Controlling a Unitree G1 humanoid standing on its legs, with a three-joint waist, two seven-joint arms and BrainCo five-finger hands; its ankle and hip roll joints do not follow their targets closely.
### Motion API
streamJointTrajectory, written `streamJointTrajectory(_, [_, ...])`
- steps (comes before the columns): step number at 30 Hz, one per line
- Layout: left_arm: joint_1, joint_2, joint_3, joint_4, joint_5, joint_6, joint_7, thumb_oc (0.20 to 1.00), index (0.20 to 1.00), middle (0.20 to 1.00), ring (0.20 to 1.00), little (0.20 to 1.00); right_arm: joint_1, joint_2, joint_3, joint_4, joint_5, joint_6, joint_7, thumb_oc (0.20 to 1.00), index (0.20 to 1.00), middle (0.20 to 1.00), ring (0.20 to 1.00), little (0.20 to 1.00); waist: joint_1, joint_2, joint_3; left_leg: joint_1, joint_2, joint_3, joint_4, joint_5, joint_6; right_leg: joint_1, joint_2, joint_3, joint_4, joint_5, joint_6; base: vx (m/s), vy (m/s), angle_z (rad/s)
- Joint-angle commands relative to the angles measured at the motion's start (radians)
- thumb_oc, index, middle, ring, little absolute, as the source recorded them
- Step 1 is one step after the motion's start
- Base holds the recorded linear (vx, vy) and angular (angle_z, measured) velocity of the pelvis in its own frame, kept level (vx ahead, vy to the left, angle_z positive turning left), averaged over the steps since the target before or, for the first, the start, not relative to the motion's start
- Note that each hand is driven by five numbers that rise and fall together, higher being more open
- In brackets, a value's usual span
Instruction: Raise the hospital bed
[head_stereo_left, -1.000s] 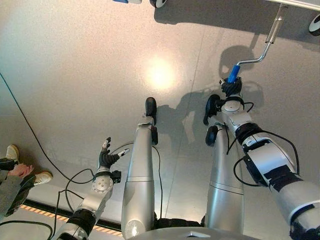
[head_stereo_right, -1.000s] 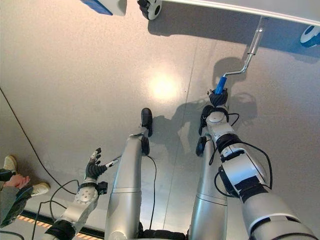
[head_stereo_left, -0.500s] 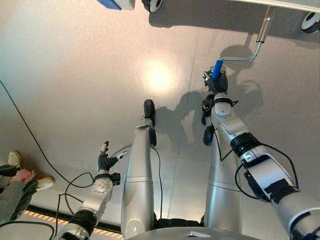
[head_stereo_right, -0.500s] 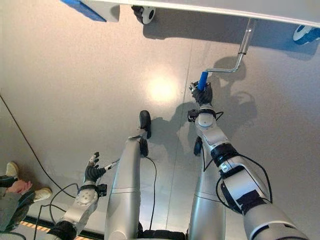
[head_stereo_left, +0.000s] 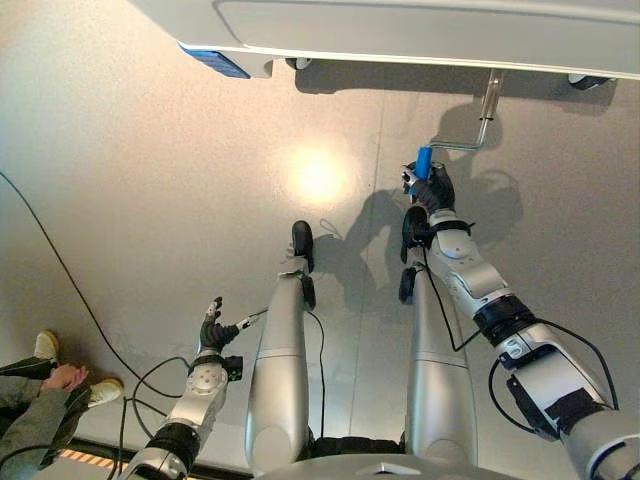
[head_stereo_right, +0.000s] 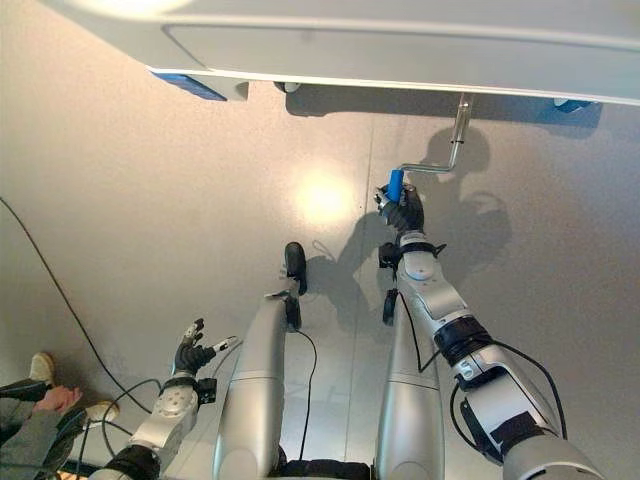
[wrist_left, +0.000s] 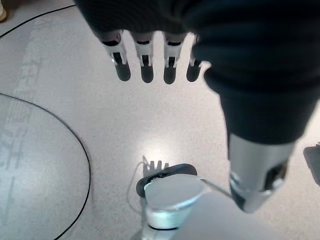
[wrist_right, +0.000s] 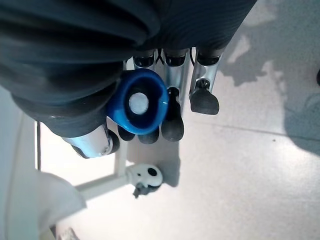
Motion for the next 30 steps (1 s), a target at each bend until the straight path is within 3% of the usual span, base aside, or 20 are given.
streamJointTrajectory(1, [0.048, 0.012, 0.022, 0.034, 0.052, 0.006, -0.015, 1.0, 1.0, 1.0, 1.0, 1.0, -0.192, -0.038, -0.107, -0.313, -0.003, -0.253, 0.019, 0.2, 0.2, 0.2, 0.2, 0.2, -0.027, -0.009, -0.01, 0.069, -0.044, 0.027, -0.056, 0.049, 0.042, 0.108, -0.004, 0.002, 0.004, -0.032, 0.052, -0.01, -0.059, -0.05])
streamJointTrajectory(10, [0.054, -0.008, 0.051, 0.06, 0.052, 0.003, -0.024, 1.0, 1.0, 1.0, 1.0, 1.0, -0.116, -0.095, -0.205, -0.379, 0.048, -0.295, 0.025, 0.2, 0.2, 0.2, 0.2, 0.2, -0.045, -0.032, -0.01, 0.145, -0.036, 0.034, -0.121, 0.068, 0.035, 0.174, 0.005, 0.004, -0.057, -0.01, 0.06, 0.0, -0.019, -0.01])
streamJointTrajectory(24, [0.082, -0.028, 0.085, 0.069, 0.036, -0.009, -0.034, 1.0, 1.0, 1.0, 1.0, 1.0, 0.064, -0.149, -0.412, -0.37, 0.073, -0.351, -0.052, 0.2, 0.2, 0.2, 0.2, 0.2, -0.07, -0.034, -0.01, 0.212, -0.023, 0.041, -0.167, 0.086, 0.025, 0.22, 0.019, 0.014, -0.076, -0.016, 0.057, 0.0, -0.019, -0.02])
streamJointTrajectory(30, [0.093, -0.031, 0.099, 0.071, 0.025, -0.018, -0.036, 1.0, 1.0, 1.0, 1.0, 1.0, 0.113, -0.17, -0.472, -0.342, 0.015, -0.339, -0.111, 0.2, 0.2, 0.2, 0.2, 0.2, -0.083, -0.043, -0.01, 0.23, -0.008, 0.053, -0.182, 0.094, 0.022, 0.219, 0.035, 0.029, -0.079, -0.019, 0.053, -0.01, -0.036, -0.06])
